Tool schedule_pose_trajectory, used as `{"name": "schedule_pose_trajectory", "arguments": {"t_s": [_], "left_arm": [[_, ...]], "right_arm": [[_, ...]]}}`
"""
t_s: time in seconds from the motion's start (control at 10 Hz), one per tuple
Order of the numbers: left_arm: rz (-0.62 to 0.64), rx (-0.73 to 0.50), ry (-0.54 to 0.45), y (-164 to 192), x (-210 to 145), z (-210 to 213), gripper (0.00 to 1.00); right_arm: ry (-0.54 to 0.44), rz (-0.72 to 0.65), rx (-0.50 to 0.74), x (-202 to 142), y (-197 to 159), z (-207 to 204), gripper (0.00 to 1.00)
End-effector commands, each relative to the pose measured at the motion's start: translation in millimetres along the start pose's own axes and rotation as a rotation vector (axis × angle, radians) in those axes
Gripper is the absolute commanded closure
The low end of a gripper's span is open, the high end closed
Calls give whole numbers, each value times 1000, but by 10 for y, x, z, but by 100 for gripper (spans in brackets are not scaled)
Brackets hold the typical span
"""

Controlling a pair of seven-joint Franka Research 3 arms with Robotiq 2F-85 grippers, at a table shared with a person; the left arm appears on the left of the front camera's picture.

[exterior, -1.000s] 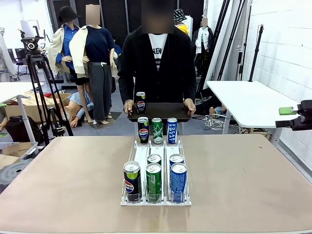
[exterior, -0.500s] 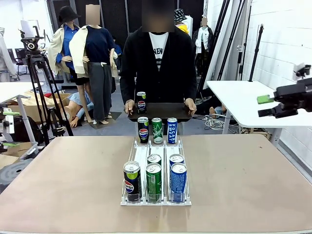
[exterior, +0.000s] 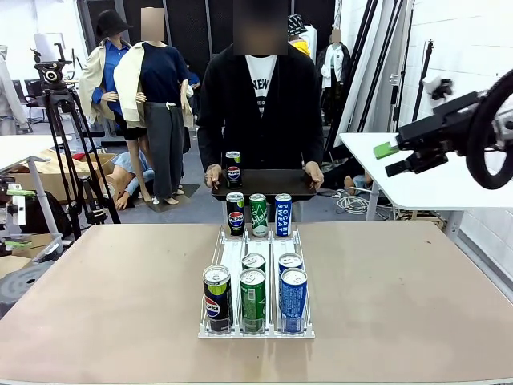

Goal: Retrieve and hand over the desired beverage to the person.
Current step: Pick up another can of the same type that the person held from the Automatic Can Dispenser.

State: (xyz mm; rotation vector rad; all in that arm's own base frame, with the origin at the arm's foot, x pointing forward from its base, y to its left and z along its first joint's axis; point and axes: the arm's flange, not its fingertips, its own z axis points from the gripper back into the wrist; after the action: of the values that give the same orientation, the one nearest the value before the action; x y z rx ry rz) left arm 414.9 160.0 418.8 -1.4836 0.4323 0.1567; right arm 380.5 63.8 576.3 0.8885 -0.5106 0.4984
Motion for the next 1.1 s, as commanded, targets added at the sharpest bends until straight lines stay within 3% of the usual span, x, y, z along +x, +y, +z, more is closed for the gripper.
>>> {"name": "schedule_pose_trajectory", "arguments": {"t_s": [0.0,0.6,1.0], "left_arm": [[-14,-14,-8,-34,6,7,0],[-14,-14,-8,-34,6,7,0],[-14,-14,-8,-34,6,7,0]], "right_arm": [[123,2,-70,219,96,-262,0],[415,79,-288,484,611,-1140,0],[496,96,-504,329,763,-1854,0]]}}
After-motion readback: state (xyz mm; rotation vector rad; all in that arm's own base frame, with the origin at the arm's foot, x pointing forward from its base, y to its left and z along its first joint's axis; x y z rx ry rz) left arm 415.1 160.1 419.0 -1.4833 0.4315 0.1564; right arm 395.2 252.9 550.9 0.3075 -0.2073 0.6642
